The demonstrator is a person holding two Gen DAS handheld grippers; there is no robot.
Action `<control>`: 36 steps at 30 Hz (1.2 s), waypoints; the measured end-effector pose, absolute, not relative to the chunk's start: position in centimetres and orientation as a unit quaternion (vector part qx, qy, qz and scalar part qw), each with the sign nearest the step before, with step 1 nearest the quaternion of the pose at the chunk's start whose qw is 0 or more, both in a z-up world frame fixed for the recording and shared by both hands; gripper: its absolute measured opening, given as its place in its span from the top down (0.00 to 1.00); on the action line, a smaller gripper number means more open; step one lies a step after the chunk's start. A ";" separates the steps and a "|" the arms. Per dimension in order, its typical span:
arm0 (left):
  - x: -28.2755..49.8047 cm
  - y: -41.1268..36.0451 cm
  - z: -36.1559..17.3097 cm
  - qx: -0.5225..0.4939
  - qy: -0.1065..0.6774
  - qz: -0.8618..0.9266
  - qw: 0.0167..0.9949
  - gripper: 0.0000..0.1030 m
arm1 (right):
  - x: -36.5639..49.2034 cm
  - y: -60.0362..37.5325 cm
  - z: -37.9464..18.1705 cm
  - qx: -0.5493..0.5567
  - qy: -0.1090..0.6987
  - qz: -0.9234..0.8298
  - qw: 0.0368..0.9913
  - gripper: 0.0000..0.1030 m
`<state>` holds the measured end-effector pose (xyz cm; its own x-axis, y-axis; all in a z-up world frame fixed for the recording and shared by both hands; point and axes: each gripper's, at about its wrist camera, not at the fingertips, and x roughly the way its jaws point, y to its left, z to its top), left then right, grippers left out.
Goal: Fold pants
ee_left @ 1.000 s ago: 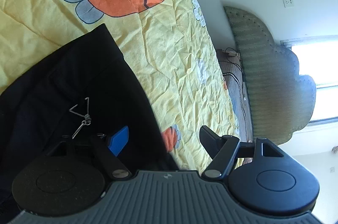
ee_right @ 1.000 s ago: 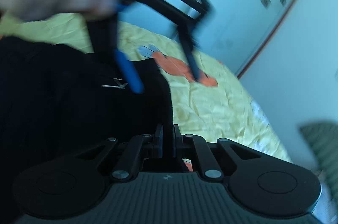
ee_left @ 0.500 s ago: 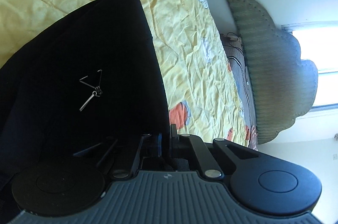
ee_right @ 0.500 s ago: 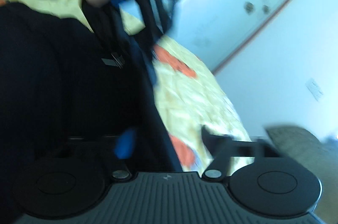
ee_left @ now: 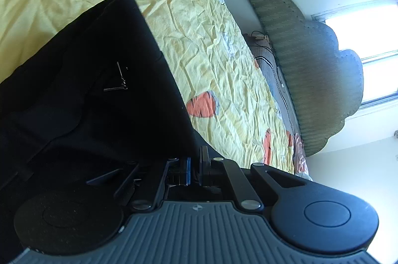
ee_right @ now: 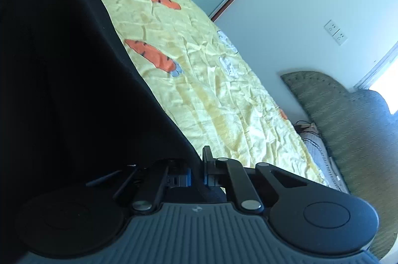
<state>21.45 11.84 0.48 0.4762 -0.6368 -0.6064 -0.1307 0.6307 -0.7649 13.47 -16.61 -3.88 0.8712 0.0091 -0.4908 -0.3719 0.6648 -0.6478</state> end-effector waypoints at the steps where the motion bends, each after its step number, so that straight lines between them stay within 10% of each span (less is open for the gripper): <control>1: 20.8 12.3 0.6 -0.398 0.482 -0.168 0.762 0.97 | 12.4 -16.4 -3.6 -0.397 0.222 0.105 0.884 0.93; 36: 7.5 17.3 -1.4 -0.230 0.495 -0.184 0.818 0.97 | -5.3 -8.2 -5.5 -0.372 0.263 0.151 0.877 0.93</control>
<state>7.52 17.32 -1.41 0.4430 -0.5285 -0.7242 0.0738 0.8265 -0.5581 -5.31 -8.20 -5.50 0.8162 0.0695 -0.5736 -0.4605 0.6779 -0.5731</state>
